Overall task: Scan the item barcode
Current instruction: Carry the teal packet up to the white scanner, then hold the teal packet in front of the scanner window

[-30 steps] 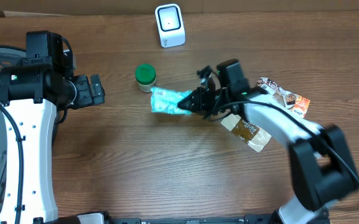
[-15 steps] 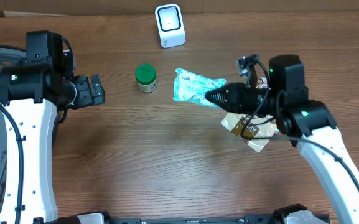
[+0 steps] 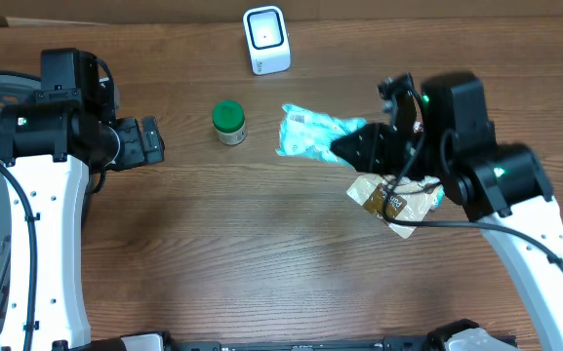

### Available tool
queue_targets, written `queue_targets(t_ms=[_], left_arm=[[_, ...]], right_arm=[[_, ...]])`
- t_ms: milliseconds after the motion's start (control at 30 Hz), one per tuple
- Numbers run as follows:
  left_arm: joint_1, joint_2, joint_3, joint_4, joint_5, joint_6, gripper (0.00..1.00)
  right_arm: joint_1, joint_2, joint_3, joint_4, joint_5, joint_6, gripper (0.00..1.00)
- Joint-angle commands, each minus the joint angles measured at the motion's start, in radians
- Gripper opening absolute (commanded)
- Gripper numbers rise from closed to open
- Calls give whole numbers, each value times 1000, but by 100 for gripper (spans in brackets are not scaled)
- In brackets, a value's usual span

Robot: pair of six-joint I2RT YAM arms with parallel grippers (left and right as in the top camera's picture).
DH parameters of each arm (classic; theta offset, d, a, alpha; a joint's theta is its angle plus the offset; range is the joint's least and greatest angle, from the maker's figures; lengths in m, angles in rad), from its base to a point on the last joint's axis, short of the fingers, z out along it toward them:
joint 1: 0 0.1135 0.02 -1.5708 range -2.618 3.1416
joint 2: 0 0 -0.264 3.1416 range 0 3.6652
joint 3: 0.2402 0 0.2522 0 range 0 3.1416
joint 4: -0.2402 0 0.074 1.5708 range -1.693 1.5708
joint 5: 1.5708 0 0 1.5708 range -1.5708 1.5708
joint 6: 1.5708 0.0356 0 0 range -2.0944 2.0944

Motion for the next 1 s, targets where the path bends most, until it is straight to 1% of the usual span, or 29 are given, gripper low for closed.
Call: queue_targets(t_ms=[0, 67, 167, 200, 233, 367, 400, 433, 500, 533, 600, 700, 833, 967], left_arm=[[5, 3, 8, 2, 8, 8, 100], [5, 3, 8, 2, 8, 8, 100], [5, 3, 8, 2, 8, 8, 100], [5, 3, 8, 2, 8, 8, 100], [5, 3, 8, 2, 8, 7, 99], [5, 3, 8, 2, 8, 8, 100], [5, 3, 8, 2, 8, 8, 100], [5, 3, 8, 2, 8, 8, 99], [5, 3, 8, 2, 8, 8, 100], [5, 3, 8, 2, 8, 7, 100], [5, 3, 8, 2, 8, 8, 99], [5, 3, 8, 2, 8, 8, 99], [5, 3, 8, 2, 8, 8, 100], [5, 3, 8, 2, 8, 8, 99]], right_arm=[[69, 130, 266, -116, 234, -82, 4], [98, 210, 388, -166, 352, -106, 4], [138, 331, 549, -174, 643, -129, 4], [151, 372, 583, -142, 750, -157, 4], [159, 391, 594, -112, 814, -172, 4], [189, 506, 594, 141, 1087, -326, 4], [192, 535, 594, 203, 1137, -355, 4], [193, 573, 594, 273, 1173, -412, 4], [193, 637, 594, 390, 1210, -539, 4], [193, 702, 594, 506, 1244, -677, 4], [193, 771, 594, 642, 1280, -838, 4], [193, 863, 594, 812, 1282, -1116, 4], [193, 973, 594, 1032, 1274, -1378, 4], [193, 1061, 594, 1172, 1257, -1532, 4]])
